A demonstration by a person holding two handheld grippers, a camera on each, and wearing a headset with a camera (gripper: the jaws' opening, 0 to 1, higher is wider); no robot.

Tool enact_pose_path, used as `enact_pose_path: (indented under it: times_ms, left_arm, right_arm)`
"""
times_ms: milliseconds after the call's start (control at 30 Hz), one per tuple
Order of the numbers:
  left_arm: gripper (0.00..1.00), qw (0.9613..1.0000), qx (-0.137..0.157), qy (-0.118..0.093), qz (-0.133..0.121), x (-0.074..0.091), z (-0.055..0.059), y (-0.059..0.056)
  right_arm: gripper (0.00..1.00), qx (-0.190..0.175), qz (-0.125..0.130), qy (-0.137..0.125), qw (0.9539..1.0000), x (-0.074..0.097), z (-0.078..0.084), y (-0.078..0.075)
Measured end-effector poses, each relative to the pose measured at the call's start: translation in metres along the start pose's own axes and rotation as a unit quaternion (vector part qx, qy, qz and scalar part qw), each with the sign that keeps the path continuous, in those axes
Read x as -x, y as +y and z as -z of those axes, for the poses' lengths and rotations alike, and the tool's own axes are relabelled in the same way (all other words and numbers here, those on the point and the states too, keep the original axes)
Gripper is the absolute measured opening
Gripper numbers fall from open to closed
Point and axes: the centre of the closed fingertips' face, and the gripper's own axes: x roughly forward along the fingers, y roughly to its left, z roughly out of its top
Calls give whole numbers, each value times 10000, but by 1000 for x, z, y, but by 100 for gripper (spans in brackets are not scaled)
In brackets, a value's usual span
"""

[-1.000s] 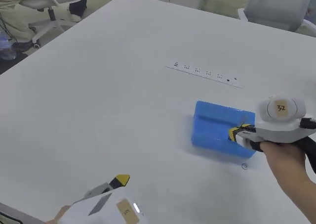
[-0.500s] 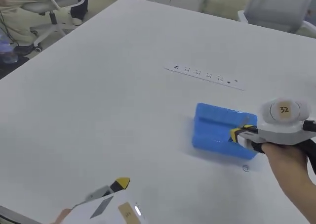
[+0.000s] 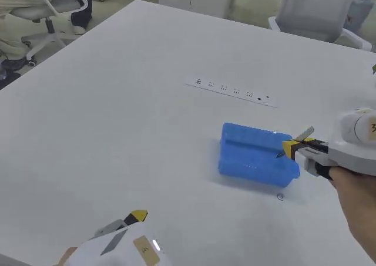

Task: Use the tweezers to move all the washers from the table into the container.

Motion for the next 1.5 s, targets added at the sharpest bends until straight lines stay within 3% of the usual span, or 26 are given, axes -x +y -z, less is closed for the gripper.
enact_pose_path:
  times_ms: [367, 500, 833, 933, 1067, 1500]
  left_arm:
    - [93, 10000, -63, 22, 29, 0, 1, -2]
    - [93, 10000, -79, 48, 30, -1, 2, -2]
    - [93, 9999, -62, 89, 14, -1, 3, -1]
    - [93, 10000, -23, 0, 32, 0, 0, -1]
    - [93, 10000, -18, 71, 34, -2, 2, -1]
    - [92, 9997, -106, 230, 30, -3, 8, -2]
  right_arm:
    - [3, -236, 83, 24, 9997, 22, 20, -4]
    - [3, -383, -34, 44, 9992, 23, 30, -1]
    - [3, -325, -276, 300, 9986, 16, 57, 3]
    - [3, -230, -350, 392, 9984, 11, 63, 5]
    - [4, -218, -373, 477, 9979, 4, 70, 3]
    - [4, -77, -539, 668, 9963, -6, 81, 3]
